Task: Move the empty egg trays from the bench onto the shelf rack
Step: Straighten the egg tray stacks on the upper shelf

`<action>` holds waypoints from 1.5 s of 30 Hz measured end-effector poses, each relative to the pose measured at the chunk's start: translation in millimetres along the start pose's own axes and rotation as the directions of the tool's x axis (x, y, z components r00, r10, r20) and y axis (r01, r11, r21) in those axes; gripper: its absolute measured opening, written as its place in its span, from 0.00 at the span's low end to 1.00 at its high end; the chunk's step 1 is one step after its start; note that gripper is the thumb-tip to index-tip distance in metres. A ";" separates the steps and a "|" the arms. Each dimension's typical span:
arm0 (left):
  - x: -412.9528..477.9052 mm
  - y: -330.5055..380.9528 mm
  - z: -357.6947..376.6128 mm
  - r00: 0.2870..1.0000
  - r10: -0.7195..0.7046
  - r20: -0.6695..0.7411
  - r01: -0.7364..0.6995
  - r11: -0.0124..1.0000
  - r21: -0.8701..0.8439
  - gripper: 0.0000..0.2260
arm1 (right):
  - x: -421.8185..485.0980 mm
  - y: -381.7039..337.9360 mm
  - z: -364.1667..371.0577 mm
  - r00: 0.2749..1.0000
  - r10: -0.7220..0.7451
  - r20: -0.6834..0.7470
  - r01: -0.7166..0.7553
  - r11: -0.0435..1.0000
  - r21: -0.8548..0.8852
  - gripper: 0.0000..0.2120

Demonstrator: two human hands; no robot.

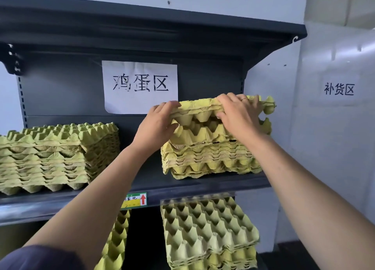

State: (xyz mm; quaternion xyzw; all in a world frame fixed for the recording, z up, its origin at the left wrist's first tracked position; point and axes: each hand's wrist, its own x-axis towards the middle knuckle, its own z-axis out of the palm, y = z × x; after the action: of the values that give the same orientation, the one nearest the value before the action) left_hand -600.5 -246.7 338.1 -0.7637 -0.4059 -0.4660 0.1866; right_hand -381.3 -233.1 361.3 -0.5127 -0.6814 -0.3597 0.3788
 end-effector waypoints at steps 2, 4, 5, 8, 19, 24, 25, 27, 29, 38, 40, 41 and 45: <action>-1.6 -5.2 2.2 1.000 0.010 -0.004 -0.011 0.996 -0.090 0.31 | -2.6 4.9 4.0 0.999 0.005 -0.047 -0.003 1.000 0.023 0.13; -1.6 -10.4 3.4 1.000 -0.028 -0.006 0.026 0.987 -0.161 0.38 | -6.7 10.3 7.5 0.994 0.018 -0.107 -0.010 0.997 0.073 0.13; -1.1 -13.6 4.6 0.999 -0.038 -0.002 0.037 0.984 -0.174 0.39 | -8.4 11.9 7.8 0.991 0.021 -0.136 -0.007 0.995 0.102 0.13; 0.7 -19.0 6.1 1.000 0.006 -0.021 -0.007 0.997 -0.081 0.38 | -10.9 15.5 5.3 0.976 0.010 -0.220 0.035 0.979 0.201 0.14; -5.5 -11.7 -1.8 0.976 0.165 0.143 -0.180 0.978 0.103 0.36 | -31.6 37.9 13.9 0.953 0.156 -0.261 -0.052 0.929 0.368 0.22; 2.8 0.1 -0.5 0.967 0.219 0.130 -0.235 0.965 0.117 0.36 | -29.4 41.3 23.7 0.925 0.286 -0.249 -0.173 0.903 0.394 0.21; 5.9 5.1 -0.1 0.967 0.221 0.122 -0.236 0.964 0.123 0.35 | -26.3 41.5 24.4 0.911 0.353 -0.214 -0.219 0.853 0.473 0.19; 11.1 15.7 0.6 0.968 0.215 0.127 -0.232 0.964 0.134 0.34 | -18.8 42.9 23.6 0.880 0.462 -0.106 -0.298 0.713 0.634 0.17; 18.2 30.8 5.4 0.974 0.174 0.146 -0.197 0.967 0.164 0.33 | -13.4 50.4 18.3 0.879 0.470 -0.072 -0.306 0.676 0.670 0.17; 63.3 91.0 65.9 0.982 0.003 0.191 -0.082 0.911 0.404 0.30 | -15.8 90.0 -0.6 0.929 0.358 0.090 -0.299 0.585 0.754 0.16; 63.6 93.4 74.2 0.988 -0.015 0.154 -0.053 0.905 0.423 0.29 | -18.6 91.2 -1.8 0.980 0.194 0.031 -0.169 0.751 0.638 0.16; 62.9 93.0 75.4 0.990 -0.019 0.138 -0.041 0.908 0.416 0.29 | -19.5 90.0 -1.0 0.995 0.097 0.019 -0.092 0.842 0.531 0.17; 59.0 91.4 68.5 0.985 -0.032 0.171 -0.037 0.922 0.384 0.35 | -23.3 84.4 2.0 0.982 -0.102 0.157 0.085 0.990 0.110 0.28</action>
State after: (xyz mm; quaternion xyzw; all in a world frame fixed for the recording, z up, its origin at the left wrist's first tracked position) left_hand -475.6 -229.9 363.5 -0.7503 -0.5035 -0.3081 0.2977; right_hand -295.3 -223.1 348.3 -0.4876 -0.7509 -0.2987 0.3304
